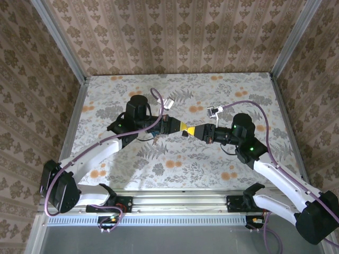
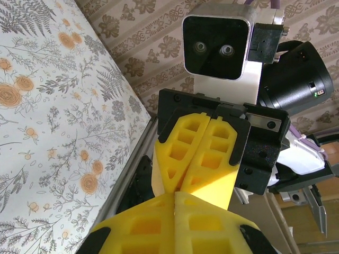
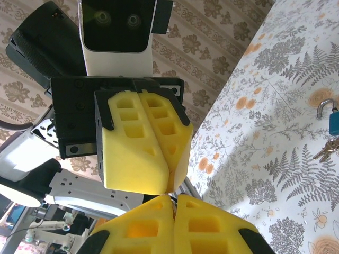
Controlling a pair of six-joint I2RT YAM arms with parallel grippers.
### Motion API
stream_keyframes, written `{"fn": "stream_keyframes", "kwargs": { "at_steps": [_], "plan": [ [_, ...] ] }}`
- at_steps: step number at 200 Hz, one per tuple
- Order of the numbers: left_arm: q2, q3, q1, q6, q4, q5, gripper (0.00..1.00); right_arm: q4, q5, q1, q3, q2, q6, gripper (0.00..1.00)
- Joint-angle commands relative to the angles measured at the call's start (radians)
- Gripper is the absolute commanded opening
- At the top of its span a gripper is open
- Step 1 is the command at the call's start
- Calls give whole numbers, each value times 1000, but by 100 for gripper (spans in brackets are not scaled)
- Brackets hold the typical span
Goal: Unlock with the key
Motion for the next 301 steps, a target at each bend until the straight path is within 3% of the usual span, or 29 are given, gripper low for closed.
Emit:
{"fn": "stream_keyframes", "kwargs": {
  "at_steps": [1,25,35,40,54,62,90,122,180,248,301],
  "plan": [
    [9,20,-3,17,7,-7,0,23,-50,11,36,-29,-24,0],
    [10,17,0,9,15,-14,0,20,-33,21,31,-38,-35,0],
    [9,12,6,2,23,-20,5,14,-24,21,29,-42,-39,0],
    [8,8,9,-5,26,-23,10,8,-16,22,27,-45,-41,0],
    [1,-6,22,-27,47,-36,36,1,18,21,16,-54,-42,0],
    [-5,-16,29,-39,63,-39,43,7,30,21,9,-59,-40,0],
    [-11,-32,29,-68,115,-25,42,17,53,21,-2,-62,-30,0],
    [-10,-36,14,-77,139,-13,29,21,73,21,-4,-52,-22,0],
    [-19,-54,11,-90,177,-33,41,-20,119,18,-4,-41,-30,0],
    [3,2,49,129,-230,-312,60,-218,204,-32,-17,-129,-89,0],
    [196,157,26,213,-508,-505,62,-365,302,-82,-88,-240,-115,0]
  ]
}}
